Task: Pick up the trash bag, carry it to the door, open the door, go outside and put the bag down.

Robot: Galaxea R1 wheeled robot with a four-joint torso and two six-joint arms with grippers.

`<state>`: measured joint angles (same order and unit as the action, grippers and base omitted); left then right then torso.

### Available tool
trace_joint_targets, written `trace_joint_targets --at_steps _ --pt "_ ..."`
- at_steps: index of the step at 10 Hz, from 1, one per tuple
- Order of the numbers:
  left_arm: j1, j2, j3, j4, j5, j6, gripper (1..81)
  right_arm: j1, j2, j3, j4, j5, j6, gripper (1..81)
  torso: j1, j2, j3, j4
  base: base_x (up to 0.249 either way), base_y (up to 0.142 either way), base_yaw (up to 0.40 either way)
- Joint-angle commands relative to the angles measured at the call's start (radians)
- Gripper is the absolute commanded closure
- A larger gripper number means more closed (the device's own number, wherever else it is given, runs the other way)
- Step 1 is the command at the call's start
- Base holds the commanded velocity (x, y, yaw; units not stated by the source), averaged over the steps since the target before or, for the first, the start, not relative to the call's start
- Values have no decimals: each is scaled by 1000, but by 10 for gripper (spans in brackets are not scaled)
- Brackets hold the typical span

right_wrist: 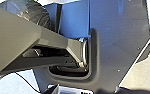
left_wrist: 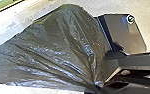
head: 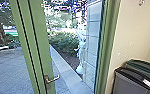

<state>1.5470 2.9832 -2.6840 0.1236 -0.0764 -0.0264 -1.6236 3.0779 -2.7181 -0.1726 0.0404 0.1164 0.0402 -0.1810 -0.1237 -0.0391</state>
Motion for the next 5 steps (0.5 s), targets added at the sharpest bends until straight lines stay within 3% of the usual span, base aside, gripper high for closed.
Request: trace_joint_targets --at_steps 1,5 --pt "-46 -7 6 22 50 3 811 40 15 17 -18 -57 -14 10 0 0 0 0 0 0 0" --pt "-47 -9 4 22 53 5 811 40 14 18 -19 -51 -17 10 0 0 0 0 0 0 0"
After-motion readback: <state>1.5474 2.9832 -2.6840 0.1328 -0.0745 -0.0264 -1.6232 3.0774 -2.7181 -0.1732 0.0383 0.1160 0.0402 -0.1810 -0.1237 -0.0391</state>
